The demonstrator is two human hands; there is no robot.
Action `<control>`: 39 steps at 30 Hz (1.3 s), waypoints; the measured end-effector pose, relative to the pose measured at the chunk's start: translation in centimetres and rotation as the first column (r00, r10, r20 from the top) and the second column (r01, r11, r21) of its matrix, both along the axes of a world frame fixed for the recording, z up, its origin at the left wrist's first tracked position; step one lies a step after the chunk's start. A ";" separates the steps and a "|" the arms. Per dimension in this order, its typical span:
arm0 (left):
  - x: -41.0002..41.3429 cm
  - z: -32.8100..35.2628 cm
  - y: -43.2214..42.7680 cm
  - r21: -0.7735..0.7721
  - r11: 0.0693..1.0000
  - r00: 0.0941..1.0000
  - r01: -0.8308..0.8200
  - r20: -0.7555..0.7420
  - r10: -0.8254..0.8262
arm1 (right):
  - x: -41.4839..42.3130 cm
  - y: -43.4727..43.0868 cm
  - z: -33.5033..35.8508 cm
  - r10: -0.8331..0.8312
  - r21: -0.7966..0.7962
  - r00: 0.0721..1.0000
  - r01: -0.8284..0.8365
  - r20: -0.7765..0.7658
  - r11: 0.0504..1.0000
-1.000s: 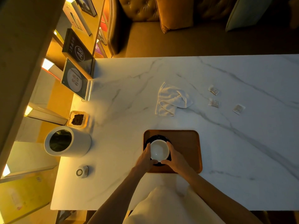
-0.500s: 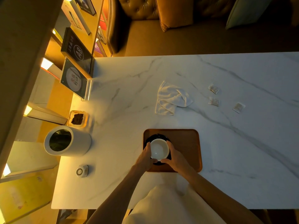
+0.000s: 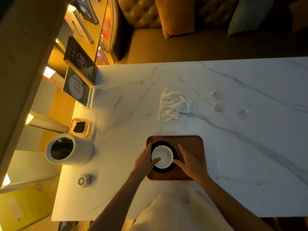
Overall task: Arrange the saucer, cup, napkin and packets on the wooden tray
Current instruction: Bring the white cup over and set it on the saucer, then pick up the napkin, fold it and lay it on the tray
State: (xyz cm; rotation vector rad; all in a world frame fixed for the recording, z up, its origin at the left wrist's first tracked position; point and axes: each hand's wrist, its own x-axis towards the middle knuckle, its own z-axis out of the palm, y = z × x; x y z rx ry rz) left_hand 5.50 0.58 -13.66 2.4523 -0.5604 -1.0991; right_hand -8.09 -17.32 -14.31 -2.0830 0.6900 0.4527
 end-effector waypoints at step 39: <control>18.7 -6.3 -24.1 0.281 0.900 0.901 0.333 0.188 -0.391 | 20.3 -21.7 -6.0 -0.250 -0.421 0.958 0.172 -0.137 0.891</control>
